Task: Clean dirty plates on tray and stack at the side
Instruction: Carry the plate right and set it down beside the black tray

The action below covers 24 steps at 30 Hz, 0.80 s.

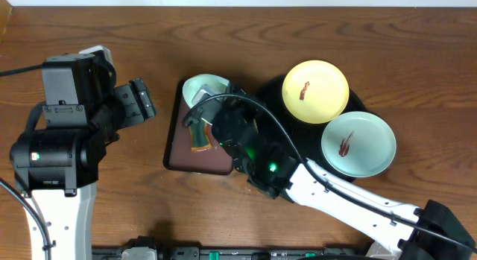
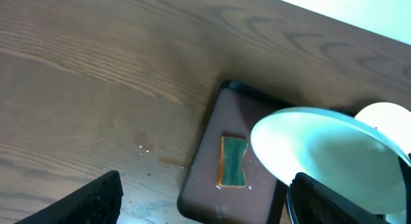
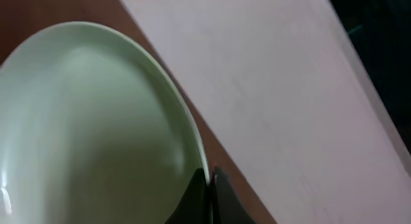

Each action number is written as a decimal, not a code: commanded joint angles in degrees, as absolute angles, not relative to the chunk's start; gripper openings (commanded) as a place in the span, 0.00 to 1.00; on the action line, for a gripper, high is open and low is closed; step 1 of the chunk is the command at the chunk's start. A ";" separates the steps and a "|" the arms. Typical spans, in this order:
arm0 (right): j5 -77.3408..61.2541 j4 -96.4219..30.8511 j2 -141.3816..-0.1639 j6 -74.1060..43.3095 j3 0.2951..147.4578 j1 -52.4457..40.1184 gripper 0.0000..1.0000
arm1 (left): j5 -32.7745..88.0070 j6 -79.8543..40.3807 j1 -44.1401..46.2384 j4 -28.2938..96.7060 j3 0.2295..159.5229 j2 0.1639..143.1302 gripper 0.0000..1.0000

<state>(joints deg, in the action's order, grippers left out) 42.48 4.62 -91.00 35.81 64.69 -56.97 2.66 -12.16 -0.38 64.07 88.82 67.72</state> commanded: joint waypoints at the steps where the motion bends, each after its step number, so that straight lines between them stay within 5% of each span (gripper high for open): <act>1: 44.03 4.08 -90.21 31.79 65.36 -56.36 0.01 | 2.37 -12.05 -0.62 64.05 88.95 67.83 0.84; 8: 45.63 0.32 -90.24 28.58 65.36 -55.33 0.01 | 2.37 -12.05 -0.62 64.05 88.95 67.83 0.84; 17: 24.58 -16.19 -85.69 -8.19 68.36 -45.60 0.01 | 2.37 -12.05 -0.62 64.05 88.95 67.83 0.84; 24: -14.46 -26.68 -81.58 -29.80 68.75 -13.19 0.01 | 2.37 -12.05 -0.62 64.05 88.95 67.83 0.85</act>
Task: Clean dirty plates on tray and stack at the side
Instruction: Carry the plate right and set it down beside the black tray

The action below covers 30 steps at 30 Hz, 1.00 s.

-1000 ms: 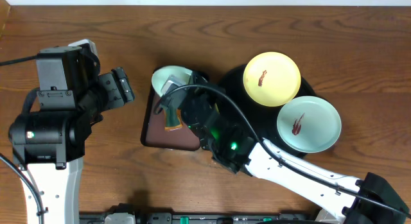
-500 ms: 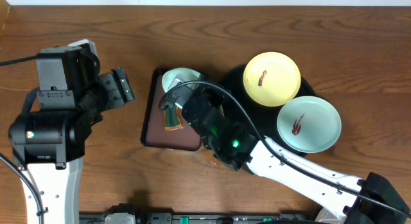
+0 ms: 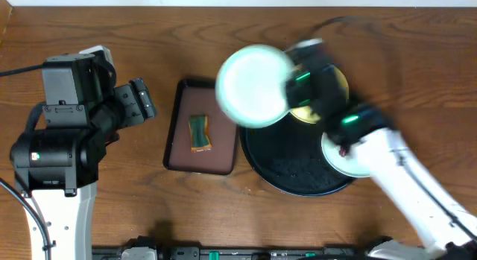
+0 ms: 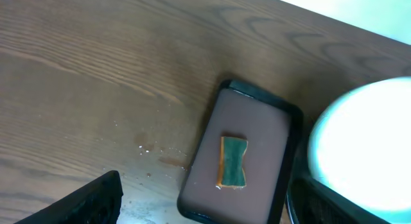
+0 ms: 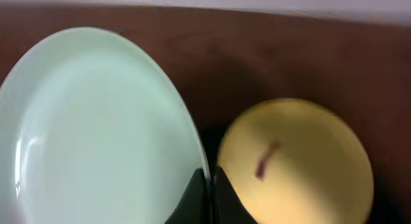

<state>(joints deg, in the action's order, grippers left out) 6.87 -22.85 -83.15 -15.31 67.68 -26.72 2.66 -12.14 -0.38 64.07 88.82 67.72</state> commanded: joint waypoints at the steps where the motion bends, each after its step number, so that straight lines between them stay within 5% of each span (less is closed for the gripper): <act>1: -16.95 -28.21 -81.65 -30.46 68.73 -9.21 0.01 | 2.37 -12.05 -0.62 64.05 88.95 67.83 0.84; 7: -19.92 -39.59 -81.80 -30.79 68.66 18.09 0.01 | 2.35 -12.05 -0.62 64.05 88.95 67.83 0.85; 15: -12.43 -46.44 -86.78 -27.73 68.51 43.44 0.01 | 2.37 -12.05 -0.62 64.05 88.95 67.83 0.85; 28: -1.54 -44.34 -93.89 -24.60 68.45 50.17 0.01 | 2.37 -12.05 -0.62 64.05 88.95 67.83 0.85; 29: -1.52 -44.25 -93.89 -24.51 68.45 50.17 0.02 | 2.37 -12.05 -0.62 64.05 88.97 67.83 0.85; 30: -1.67 -44.07 -93.86 -24.25 68.45 50.17 0.17 | 2.37 -12.05 -0.62 64.05 88.97 67.83 0.85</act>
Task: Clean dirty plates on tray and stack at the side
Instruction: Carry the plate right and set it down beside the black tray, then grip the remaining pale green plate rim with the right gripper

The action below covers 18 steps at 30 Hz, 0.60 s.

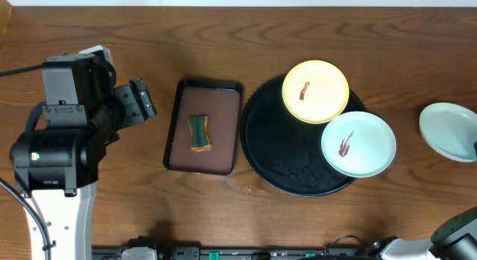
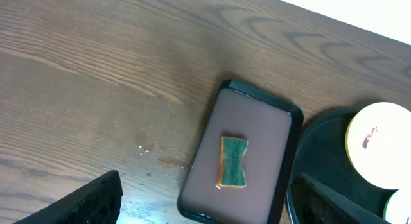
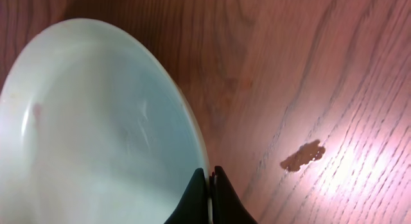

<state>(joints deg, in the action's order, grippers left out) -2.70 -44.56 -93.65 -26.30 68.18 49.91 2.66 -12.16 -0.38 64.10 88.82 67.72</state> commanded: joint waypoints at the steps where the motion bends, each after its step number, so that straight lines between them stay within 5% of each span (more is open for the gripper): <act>1: -6.50 -43.42 -93.67 -22.57 68.47 50.15 0.42 | 2.37 -12.05 -0.62 64.05 88.95 67.83 0.85; 12: -31.51 -51.40 -90.32 -11.70 68.47 41.36 0.48 | 2.37 -12.05 -0.62 64.05 88.95 67.83 0.85; 15: -22.17 -58.02 -90.35 -9.56 67.79 31.94 0.53 | 2.37 -12.05 -0.62 64.05 88.95 67.83 0.85; 18: 1.83 -58.48 -90.35 -14.17 66.37 21.19 0.51 | 2.37 -12.05 -0.62 64.05 88.95 67.83 0.85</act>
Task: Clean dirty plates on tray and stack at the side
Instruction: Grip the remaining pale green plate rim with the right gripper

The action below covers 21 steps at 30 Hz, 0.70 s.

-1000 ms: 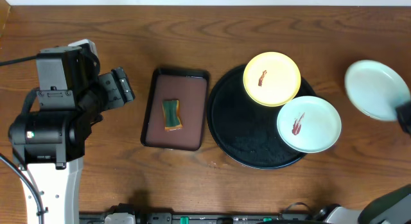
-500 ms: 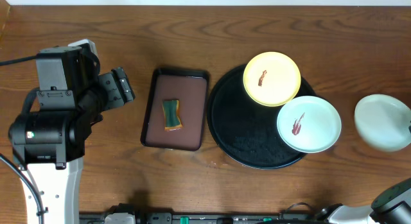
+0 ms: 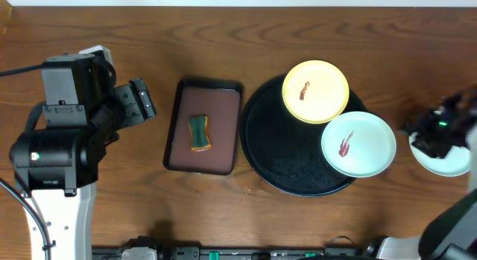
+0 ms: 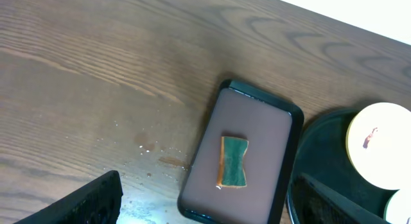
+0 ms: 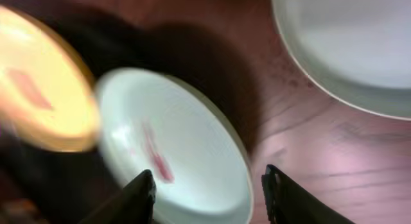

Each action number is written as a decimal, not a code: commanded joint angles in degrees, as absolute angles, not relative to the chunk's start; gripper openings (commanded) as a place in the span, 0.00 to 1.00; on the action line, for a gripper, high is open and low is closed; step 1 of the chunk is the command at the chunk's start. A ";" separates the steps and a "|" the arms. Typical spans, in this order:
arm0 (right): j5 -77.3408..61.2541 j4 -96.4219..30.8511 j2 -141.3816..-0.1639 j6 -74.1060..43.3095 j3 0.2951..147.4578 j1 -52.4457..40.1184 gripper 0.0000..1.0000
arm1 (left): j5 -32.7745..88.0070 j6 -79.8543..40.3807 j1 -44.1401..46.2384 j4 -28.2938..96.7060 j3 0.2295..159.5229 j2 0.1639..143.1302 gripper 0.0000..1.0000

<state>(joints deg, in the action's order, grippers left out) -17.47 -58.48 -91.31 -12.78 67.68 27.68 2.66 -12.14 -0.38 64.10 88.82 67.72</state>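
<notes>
On the round black tray [image 3: 287, 167] lie a yellow plate [image 3: 315, 91] and a pale green plate [image 3: 358, 144], each with a red smear. A clean pale plate [image 3: 451, 162] rests on the table at the far right, outside the tray. My right gripper [image 3: 436, 133] stands open between that plate and the tray. In the right wrist view it [image 5: 209, 195] hangs over the near rim of the smeared pale plate [image 5: 173, 147], with the clean plate [image 5: 347, 51] behind. My left gripper [image 4: 207, 185] is open, high over the table at the left, holding nothing.
A brown rectangular tray [image 3: 179, 152] with a green and orange sponge [image 3: 199, 133] sits left of the black tray. The left arm's base [image 3: 52, 148] takes up the left side of the table.
My right gripper has let go of the clean pale plate, which now lies on the table at the far right. The gripper is open and has moved left toward the black tray.
My right gripper held a pale plate by its rim over the brown tray with the sponge. Then it held the plate above the black tray, then low over the table at the far right. Now the plate lies there, released. The left arm stayed still.
</notes>
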 commanded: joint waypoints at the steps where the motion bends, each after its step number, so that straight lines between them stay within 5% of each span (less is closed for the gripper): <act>1: 7.90 -57.56 -90.39 -15.14 65.73 17.85 0.50 | 2.35 -12.05 -0.62 64.05 88.95 67.83 0.85; 7: 13.50 -51.79 -90.43 -18.52 60.36 11.49 0.42 | 2.35 -12.05 -0.62 64.05 88.95 67.83 0.85; 12: 10.66 -51.42 -90.43 -18.85 57.67 12.27 0.18 | 2.37 -12.05 -0.62 64.05 88.97 67.83 0.85; 14: 6.26 -51.75 -90.39 -18.74 57.69 12.27 0.01 | 2.37 -12.05 -0.62 64.05 88.95 67.83 0.85; 21: -3.46 -56.80 -86.30 -12.93 57.76 10.52 0.01 | 2.37 -12.05 -0.62 64.05 88.95 67.83 0.85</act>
